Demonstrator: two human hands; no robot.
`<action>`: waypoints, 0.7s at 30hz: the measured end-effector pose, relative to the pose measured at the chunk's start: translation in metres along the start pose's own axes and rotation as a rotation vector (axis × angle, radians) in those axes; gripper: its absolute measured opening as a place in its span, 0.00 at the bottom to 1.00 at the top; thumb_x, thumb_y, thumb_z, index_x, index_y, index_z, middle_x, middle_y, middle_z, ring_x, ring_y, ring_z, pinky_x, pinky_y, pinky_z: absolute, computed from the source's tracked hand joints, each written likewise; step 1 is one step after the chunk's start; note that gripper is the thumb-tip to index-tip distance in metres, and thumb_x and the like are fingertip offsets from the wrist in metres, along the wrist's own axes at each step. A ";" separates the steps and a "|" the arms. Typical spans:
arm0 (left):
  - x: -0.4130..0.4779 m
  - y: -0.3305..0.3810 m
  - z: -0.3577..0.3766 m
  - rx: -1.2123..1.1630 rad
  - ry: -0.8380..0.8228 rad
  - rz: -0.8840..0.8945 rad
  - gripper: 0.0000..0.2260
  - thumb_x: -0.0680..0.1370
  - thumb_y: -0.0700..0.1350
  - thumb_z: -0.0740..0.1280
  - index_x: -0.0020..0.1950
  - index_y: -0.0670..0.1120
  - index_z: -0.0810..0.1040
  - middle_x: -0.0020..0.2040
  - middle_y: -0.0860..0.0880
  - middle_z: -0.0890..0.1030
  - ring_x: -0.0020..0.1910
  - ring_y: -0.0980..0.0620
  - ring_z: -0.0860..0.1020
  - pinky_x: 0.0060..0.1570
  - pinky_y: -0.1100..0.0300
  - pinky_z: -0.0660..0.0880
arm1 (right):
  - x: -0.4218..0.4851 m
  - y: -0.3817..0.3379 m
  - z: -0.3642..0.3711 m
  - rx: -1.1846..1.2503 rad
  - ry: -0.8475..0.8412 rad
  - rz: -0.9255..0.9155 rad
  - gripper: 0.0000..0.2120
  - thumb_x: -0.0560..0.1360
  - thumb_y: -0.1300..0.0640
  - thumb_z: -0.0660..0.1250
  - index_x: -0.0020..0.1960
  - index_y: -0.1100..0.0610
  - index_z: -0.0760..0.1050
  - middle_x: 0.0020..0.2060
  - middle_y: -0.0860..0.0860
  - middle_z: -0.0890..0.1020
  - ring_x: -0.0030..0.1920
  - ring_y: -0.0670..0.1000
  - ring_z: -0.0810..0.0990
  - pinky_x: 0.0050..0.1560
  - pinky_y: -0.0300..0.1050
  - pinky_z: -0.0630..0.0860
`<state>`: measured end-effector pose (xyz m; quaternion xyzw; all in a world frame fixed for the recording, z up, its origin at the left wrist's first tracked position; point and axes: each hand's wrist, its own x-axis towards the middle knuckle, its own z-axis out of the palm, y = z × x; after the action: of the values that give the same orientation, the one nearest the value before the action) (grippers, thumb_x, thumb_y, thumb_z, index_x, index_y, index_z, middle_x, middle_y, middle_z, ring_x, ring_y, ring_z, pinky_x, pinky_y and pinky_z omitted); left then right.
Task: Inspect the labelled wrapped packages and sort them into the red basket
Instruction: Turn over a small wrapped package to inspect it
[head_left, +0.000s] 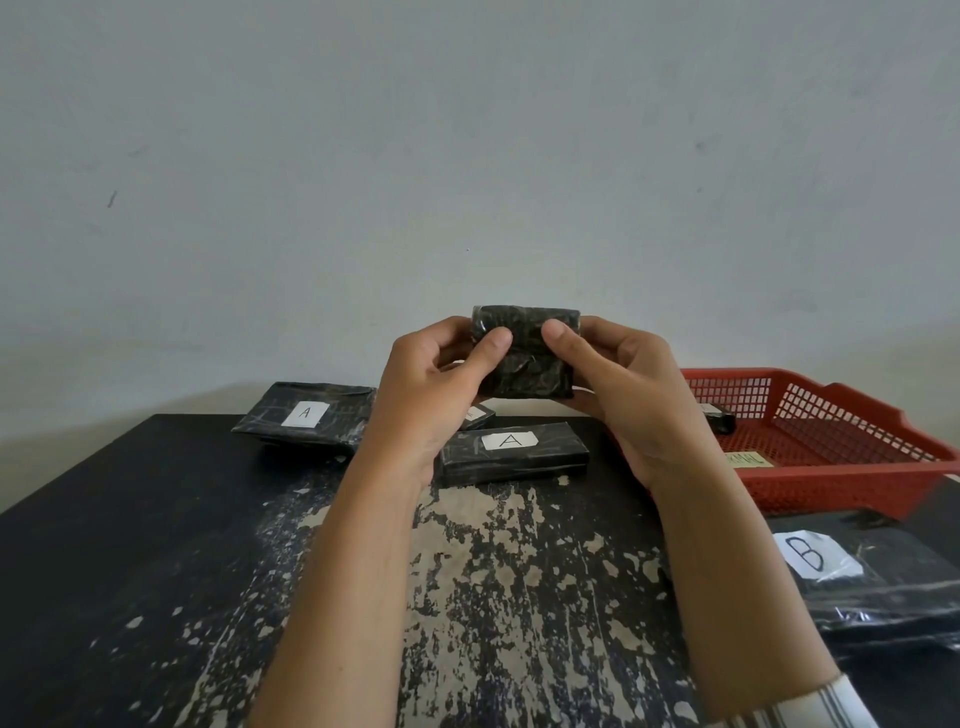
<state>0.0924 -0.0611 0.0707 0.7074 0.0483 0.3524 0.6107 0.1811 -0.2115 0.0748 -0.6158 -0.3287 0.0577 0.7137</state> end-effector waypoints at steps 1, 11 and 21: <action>-0.001 0.001 0.000 -0.010 -0.010 -0.007 0.04 0.79 0.49 0.73 0.50 0.50 0.86 0.47 0.49 0.88 0.51 0.50 0.87 0.60 0.45 0.82 | 0.001 0.000 0.000 -0.007 0.010 -0.001 0.16 0.77 0.49 0.74 0.58 0.59 0.84 0.49 0.54 0.89 0.55 0.54 0.88 0.62 0.60 0.83; -0.003 0.006 0.002 -0.045 -0.006 -0.004 0.07 0.78 0.52 0.73 0.50 0.50 0.87 0.47 0.50 0.88 0.52 0.50 0.86 0.61 0.43 0.81 | 0.001 0.001 -0.001 -0.054 0.056 -0.011 0.25 0.68 0.42 0.77 0.57 0.58 0.84 0.49 0.55 0.89 0.56 0.57 0.87 0.63 0.67 0.80; -0.003 0.005 0.001 0.016 0.027 0.030 0.03 0.79 0.50 0.73 0.48 0.53 0.86 0.45 0.52 0.88 0.50 0.51 0.86 0.59 0.46 0.82 | -0.002 -0.001 0.000 -0.078 -0.002 -0.005 0.17 0.76 0.47 0.73 0.56 0.59 0.84 0.48 0.55 0.89 0.52 0.54 0.89 0.59 0.60 0.84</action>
<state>0.0891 -0.0644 0.0735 0.7083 0.0485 0.3707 0.5988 0.1789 -0.2127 0.0746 -0.6422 -0.3329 0.0438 0.6891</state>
